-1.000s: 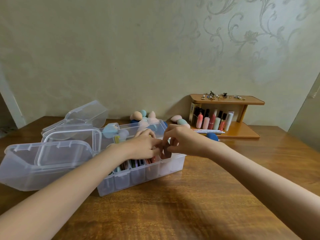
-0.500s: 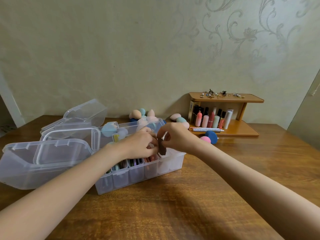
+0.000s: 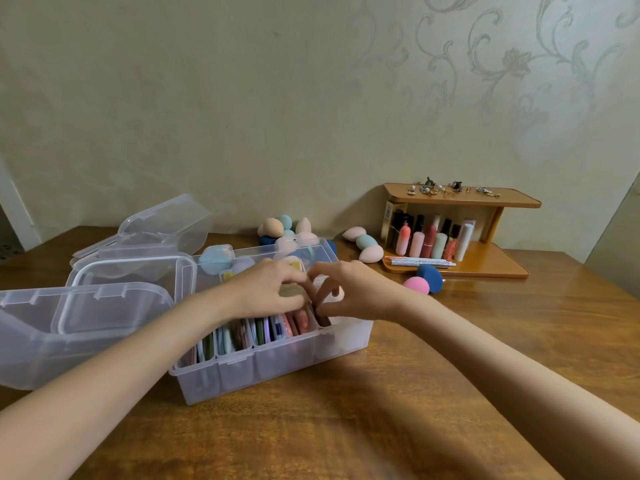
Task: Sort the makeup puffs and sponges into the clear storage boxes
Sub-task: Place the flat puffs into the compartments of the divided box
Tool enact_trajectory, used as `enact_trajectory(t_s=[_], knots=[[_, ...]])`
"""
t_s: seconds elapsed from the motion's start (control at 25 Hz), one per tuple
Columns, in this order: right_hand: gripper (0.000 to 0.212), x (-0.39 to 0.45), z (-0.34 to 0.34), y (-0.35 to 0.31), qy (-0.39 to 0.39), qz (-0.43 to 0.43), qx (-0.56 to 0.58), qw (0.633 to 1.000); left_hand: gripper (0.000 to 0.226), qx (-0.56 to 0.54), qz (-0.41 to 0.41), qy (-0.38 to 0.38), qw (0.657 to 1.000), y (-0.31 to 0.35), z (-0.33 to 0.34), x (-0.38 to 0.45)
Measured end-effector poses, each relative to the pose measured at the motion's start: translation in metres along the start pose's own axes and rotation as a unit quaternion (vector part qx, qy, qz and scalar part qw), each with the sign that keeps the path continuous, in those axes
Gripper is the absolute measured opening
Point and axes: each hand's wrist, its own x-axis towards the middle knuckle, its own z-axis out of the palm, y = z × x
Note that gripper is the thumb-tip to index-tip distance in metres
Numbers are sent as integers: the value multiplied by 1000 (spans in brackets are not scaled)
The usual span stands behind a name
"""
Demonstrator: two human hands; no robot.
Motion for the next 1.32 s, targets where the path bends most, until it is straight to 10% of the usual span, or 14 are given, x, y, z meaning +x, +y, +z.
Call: enact_trajectory(t_s=[0.16,0.36,0.68,1.32], knots=[[21,10,-25,18,-30,13,70,997,28,29,25,-62,997,-4,1,2],[26,70,-52,65,188,98,81,974,24,67,38,-100,992,-10,-2,9],[43,127,-2,82,-36,123,-71,989,25,37,30,-169,984,-17,-10,20],[32,112,2,75,88,209,-137,964,28,66,-24,-166,984,14,-8,23]])
